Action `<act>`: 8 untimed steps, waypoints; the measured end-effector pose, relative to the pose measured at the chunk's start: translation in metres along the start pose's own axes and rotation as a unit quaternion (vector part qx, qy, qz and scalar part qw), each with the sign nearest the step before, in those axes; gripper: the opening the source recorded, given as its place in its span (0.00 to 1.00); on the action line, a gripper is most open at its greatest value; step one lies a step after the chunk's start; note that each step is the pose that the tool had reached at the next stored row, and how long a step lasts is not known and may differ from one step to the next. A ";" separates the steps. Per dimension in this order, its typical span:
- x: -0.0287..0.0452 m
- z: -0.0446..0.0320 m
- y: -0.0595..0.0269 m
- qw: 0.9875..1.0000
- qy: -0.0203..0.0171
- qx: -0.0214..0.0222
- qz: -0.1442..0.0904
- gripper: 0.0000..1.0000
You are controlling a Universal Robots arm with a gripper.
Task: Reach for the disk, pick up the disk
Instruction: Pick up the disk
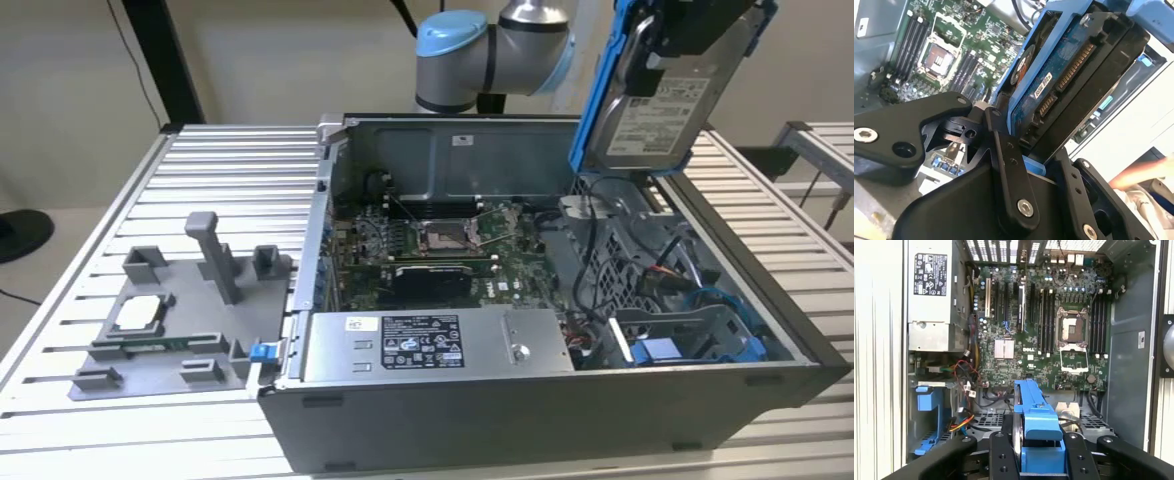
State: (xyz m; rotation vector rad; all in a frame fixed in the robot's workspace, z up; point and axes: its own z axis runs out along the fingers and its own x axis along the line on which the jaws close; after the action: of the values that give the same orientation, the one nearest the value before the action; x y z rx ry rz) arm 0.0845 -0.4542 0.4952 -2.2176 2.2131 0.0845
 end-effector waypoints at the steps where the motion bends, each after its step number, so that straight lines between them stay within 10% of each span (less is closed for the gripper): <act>1: 0.0022 -0.0001 0.0000 1.000 0.000 0.000 0.000 0.00; 8: 0.0179 -0.0005 0.0000 1.000 0.000 -0.001 0.000 0.00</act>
State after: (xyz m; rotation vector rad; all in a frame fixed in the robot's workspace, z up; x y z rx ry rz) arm 0.0845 -0.4721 0.4949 -2.2180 2.2137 0.0857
